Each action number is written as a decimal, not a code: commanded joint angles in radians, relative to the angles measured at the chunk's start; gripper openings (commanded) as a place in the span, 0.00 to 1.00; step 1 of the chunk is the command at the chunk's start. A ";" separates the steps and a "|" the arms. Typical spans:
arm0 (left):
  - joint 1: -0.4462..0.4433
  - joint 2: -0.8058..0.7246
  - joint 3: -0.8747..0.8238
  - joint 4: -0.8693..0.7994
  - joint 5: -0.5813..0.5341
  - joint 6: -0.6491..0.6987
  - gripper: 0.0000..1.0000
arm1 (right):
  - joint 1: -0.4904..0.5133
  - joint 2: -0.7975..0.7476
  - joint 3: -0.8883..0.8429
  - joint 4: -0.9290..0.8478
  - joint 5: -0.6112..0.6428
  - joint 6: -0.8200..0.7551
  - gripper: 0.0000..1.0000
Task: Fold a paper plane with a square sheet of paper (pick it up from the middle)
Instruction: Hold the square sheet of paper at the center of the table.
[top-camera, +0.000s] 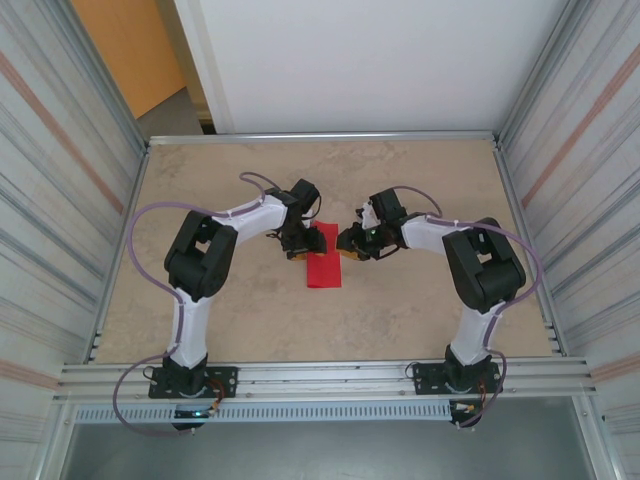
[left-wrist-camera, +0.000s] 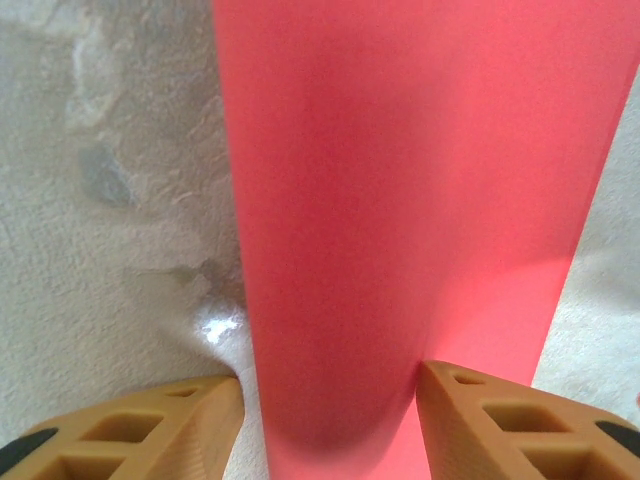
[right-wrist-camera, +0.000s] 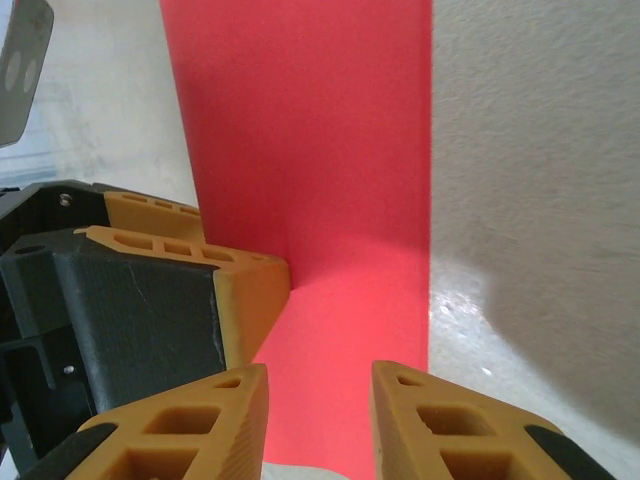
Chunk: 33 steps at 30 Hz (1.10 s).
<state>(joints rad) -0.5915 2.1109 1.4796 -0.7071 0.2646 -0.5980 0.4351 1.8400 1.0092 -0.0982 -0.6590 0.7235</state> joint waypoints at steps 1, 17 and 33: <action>-0.027 0.202 -0.091 0.018 -0.030 0.025 0.54 | 0.012 0.030 0.037 0.017 -0.028 -0.014 0.31; -0.027 0.215 -0.097 0.020 -0.030 0.022 0.54 | 0.024 0.108 0.067 0.028 -0.060 -0.017 0.26; -0.027 0.164 -0.104 0.024 -0.024 0.021 0.53 | 0.016 0.179 0.060 -0.141 0.051 -0.097 0.16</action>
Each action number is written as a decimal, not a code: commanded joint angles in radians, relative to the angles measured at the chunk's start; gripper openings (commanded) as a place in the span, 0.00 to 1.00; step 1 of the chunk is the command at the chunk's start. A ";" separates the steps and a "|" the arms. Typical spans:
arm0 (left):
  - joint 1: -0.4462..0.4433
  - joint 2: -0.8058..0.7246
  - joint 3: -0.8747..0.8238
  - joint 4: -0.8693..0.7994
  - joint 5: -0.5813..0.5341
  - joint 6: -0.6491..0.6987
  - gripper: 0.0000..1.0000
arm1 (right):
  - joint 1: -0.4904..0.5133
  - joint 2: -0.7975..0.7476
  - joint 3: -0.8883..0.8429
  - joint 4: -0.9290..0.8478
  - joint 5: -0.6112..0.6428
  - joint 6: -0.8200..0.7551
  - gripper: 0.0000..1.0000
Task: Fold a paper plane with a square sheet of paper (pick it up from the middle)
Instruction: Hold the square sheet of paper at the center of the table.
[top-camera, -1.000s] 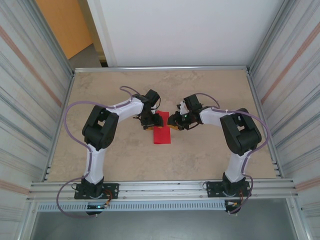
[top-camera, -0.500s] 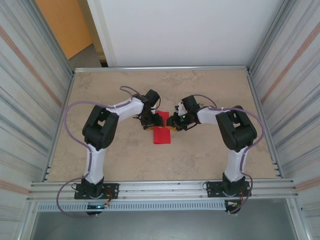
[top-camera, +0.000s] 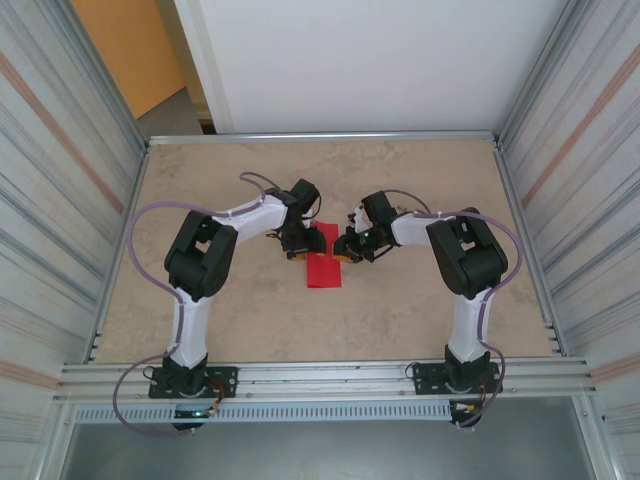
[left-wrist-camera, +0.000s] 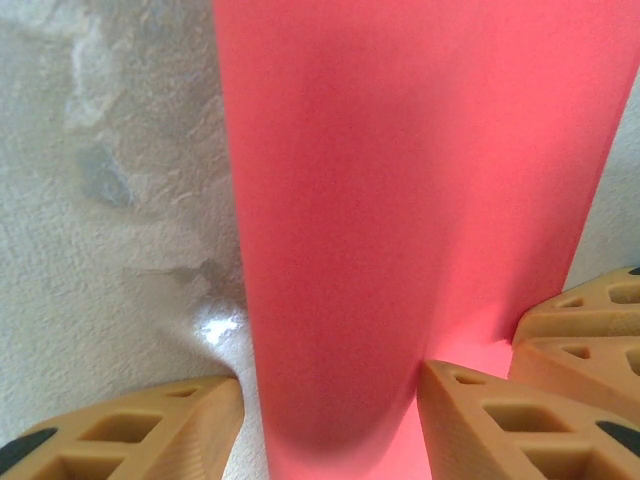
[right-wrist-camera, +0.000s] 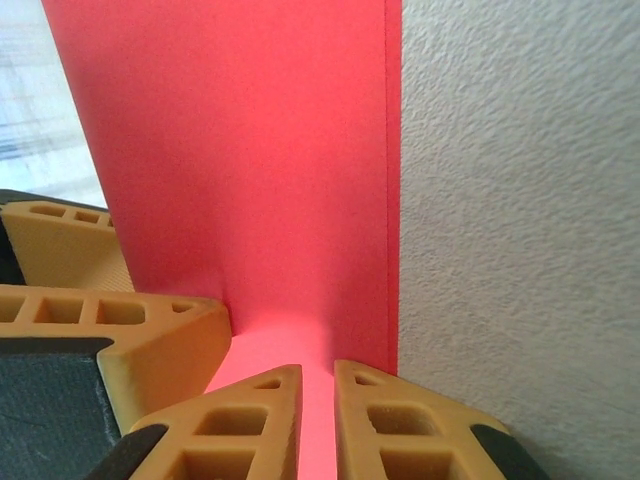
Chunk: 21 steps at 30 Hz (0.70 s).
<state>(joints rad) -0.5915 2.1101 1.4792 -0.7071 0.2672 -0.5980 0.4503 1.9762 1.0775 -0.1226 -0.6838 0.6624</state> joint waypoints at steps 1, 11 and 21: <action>-0.027 0.144 -0.101 0.021 -0.026 0.022 0.53 | 0.000 0.046 -0.009 -0.134 0.093 -0.040 0.16; 0.016 -0.191 -0.048 0.023 -0.037 0.029 0.55 | 0.014 0.126 0.012 -0.266 0.239 -0.059 0.09; 0.032 -0.286 -0.125 0.220 0.215 0.048 0.43 | 0.034 0.174 0.031 -0.312 0.304 -0.043 0.06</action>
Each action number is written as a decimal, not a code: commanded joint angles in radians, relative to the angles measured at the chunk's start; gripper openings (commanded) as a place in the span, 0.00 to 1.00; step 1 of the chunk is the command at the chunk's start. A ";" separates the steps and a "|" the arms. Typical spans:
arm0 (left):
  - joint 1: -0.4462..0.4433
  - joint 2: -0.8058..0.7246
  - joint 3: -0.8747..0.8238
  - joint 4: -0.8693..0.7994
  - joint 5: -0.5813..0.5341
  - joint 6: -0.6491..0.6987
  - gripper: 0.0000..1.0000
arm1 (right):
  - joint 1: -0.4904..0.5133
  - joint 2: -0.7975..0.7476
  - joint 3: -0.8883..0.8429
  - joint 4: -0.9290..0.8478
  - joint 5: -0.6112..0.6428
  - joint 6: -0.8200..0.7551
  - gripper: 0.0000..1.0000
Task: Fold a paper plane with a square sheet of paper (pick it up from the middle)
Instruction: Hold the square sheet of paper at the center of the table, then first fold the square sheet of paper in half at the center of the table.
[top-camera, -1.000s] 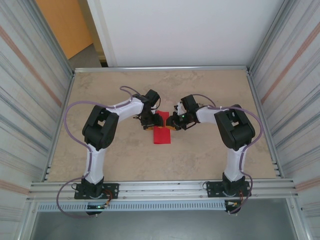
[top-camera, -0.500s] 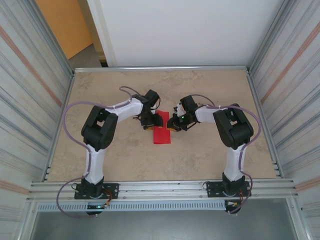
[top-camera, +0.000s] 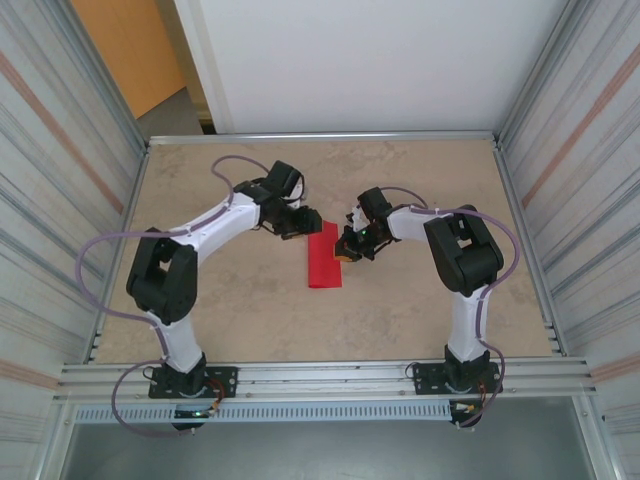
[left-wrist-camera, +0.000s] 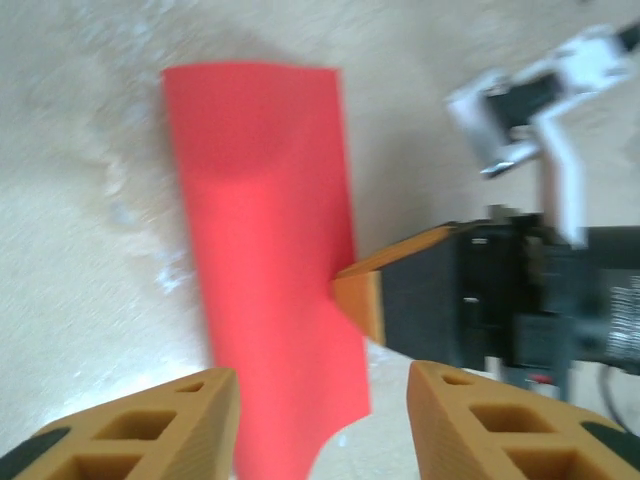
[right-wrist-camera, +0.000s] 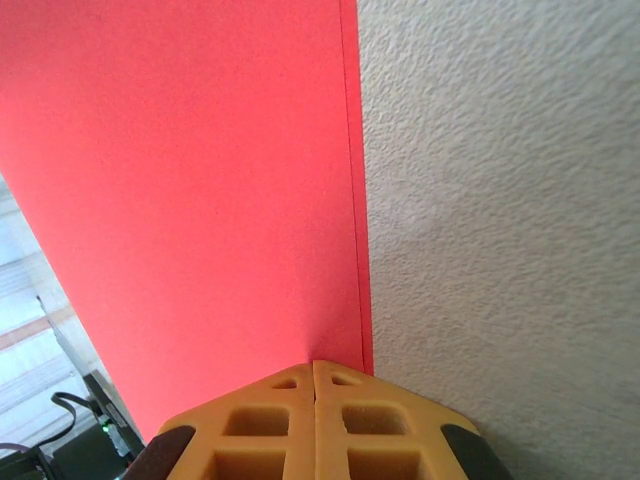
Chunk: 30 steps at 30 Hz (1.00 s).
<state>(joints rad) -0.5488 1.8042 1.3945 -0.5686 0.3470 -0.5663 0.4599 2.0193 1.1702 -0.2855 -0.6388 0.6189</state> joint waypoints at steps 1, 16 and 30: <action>-0.014 0.032 -0.044 0.102 0.162 0.010 0.40 | 0.025 0.135 -0.060 -0.154 0.260 0.001 0.06; -0.002 0.200 -0.101 0.208 0.270 -0.012 0.10 | 0.029 0.153 -0.055 -0.187 0.285 0.003 0.04; 0.080 0.233 -0.192 0.215 0.276 0.070 0.08 | 0.039 0.192 -0.054 -0.256 0.350 0.027 0.04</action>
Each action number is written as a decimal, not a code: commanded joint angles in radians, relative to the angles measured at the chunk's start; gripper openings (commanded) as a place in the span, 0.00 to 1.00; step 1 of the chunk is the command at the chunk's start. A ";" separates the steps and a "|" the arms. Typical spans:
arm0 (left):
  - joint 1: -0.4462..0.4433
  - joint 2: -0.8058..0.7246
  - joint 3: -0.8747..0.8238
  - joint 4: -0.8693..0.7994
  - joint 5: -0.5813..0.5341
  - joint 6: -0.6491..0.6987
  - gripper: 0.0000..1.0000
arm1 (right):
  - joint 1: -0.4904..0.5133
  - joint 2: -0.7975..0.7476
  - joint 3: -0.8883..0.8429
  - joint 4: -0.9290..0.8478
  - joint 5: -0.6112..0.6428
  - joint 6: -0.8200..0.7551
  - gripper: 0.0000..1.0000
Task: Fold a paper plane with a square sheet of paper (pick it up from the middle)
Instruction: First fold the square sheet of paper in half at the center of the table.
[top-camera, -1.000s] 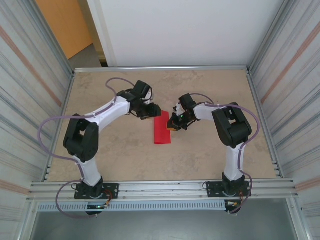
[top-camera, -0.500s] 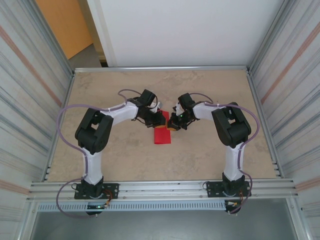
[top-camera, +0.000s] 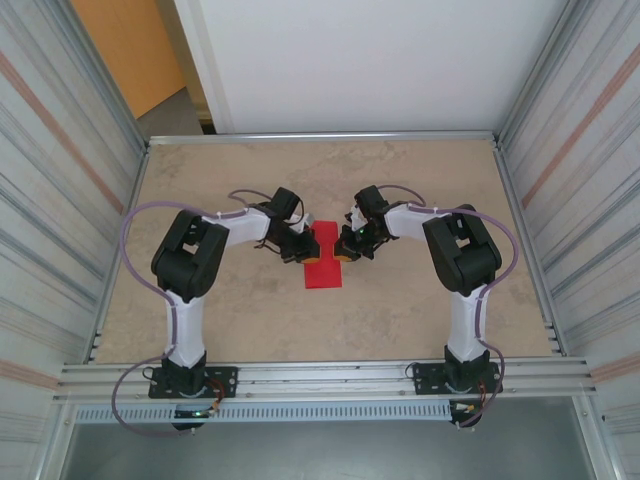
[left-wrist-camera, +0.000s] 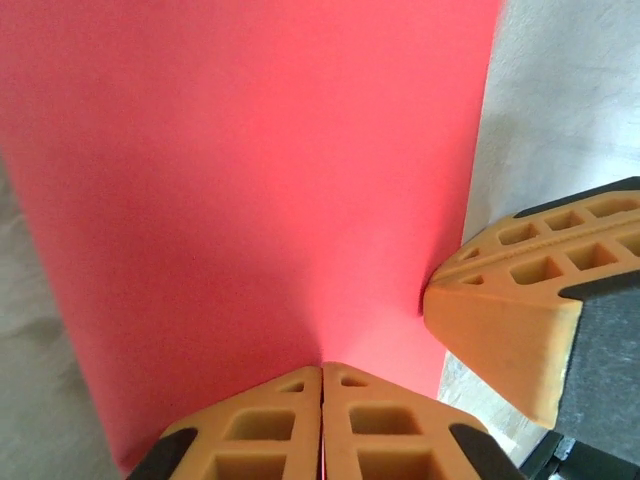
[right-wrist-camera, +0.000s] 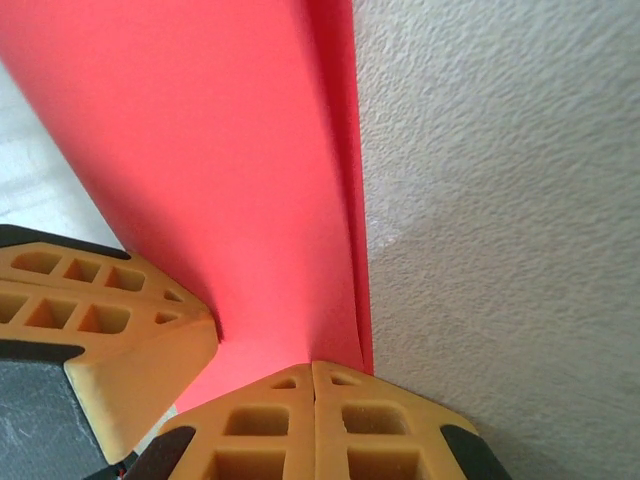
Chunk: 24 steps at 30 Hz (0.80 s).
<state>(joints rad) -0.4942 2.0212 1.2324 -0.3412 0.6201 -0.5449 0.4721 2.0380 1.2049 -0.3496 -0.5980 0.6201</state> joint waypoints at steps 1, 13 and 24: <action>0.040 0.014 -0.037 -0.016 0.007 0.056 0.08 | 0.026 0.176 -0.090 -0.196 0.315 0.027 0.04; 0.134 -0.138 -0.090 0.012 0.058 0.087 0.09 | 0.028 0.168 -0.097 -0.204 0.325 0.020 0.04; 0.031 0.004 -0.011 0.166 0.101 -0.009 0.10 | 0.031 0.176 -0.106 -0.189 0.314 0.021 0.04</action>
<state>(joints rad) -0.4793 1.9892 1.1969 -0.1974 0.7078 -0.5323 0.4732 2.0403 1.2083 -0.3569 -0.5953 0.6201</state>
